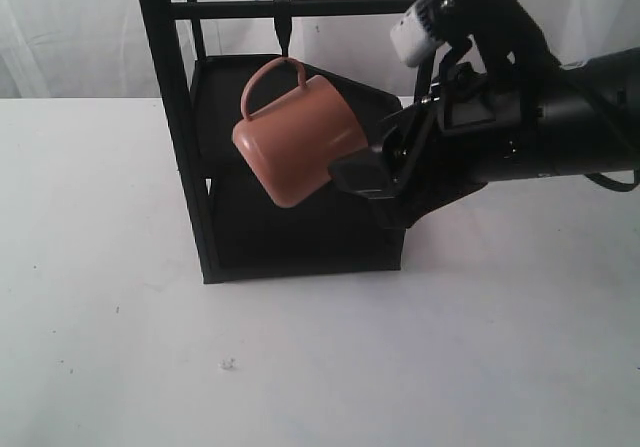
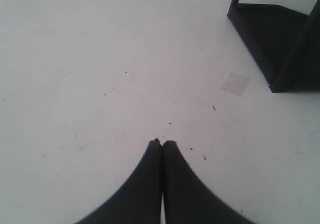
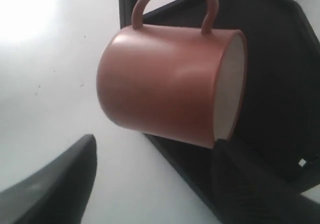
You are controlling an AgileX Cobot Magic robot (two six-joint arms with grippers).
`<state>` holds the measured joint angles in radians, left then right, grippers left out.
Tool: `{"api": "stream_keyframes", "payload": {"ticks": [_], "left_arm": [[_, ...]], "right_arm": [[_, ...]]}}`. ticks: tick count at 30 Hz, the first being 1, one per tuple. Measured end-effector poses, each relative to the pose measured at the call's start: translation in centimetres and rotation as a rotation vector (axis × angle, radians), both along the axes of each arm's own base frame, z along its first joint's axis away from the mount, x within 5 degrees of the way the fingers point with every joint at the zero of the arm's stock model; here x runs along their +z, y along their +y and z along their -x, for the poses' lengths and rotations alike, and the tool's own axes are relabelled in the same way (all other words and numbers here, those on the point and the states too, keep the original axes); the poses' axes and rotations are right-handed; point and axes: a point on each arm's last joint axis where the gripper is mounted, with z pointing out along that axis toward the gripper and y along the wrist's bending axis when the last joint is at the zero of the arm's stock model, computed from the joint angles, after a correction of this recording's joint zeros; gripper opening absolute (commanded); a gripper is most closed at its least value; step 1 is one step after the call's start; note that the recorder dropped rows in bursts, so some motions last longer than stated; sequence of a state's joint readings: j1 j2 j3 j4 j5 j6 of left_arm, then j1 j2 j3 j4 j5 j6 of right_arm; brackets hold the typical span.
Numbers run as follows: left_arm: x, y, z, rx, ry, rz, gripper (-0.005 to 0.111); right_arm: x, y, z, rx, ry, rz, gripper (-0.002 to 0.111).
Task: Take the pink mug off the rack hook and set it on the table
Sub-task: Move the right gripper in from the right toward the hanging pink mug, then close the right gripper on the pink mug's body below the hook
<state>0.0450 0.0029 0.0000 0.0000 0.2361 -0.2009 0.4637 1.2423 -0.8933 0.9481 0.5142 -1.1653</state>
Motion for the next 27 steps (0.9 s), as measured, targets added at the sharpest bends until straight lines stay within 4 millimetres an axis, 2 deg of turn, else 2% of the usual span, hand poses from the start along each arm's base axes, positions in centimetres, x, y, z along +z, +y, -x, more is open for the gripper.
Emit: {"api": "stream_keyframes", "payload": {"ticks": [6, 12, 18, 22, 27], "left_arm": [[0.0, 0.0, 0.0, 0.000, 0.000, 0.000, 0.000], [0.0, 0.0, 0.0, 0.000, 0.000, 0.000, 0.000], [0.0, 0.0, 0.0, 0.000, 0.000, 0.000, 0.000], [0.0, 0.0, 0.0, 0.000, 0.000, 0.000, 0.000], [0.0, 0.0, 0.0, 0.000, 0.000, 0.000, 0.000]], "right_arm": [[0.0, 0.0, -0.2, -0.005, -0.027, 0.004, 0.061], [-1.3, 0.4, -1.2, 0.014, -0.038, 0.058, 0.061], [-0.9, -0.1, -2.4, -0.087, -0.149, 0.080, 0.064], [-1.1, 0.2, -1.9, -0.035, -0.110, 0.076, 0.074], [-1.4, 1.3, -0.7, 0.064, -0.062, 0.075, 0.074]]}}
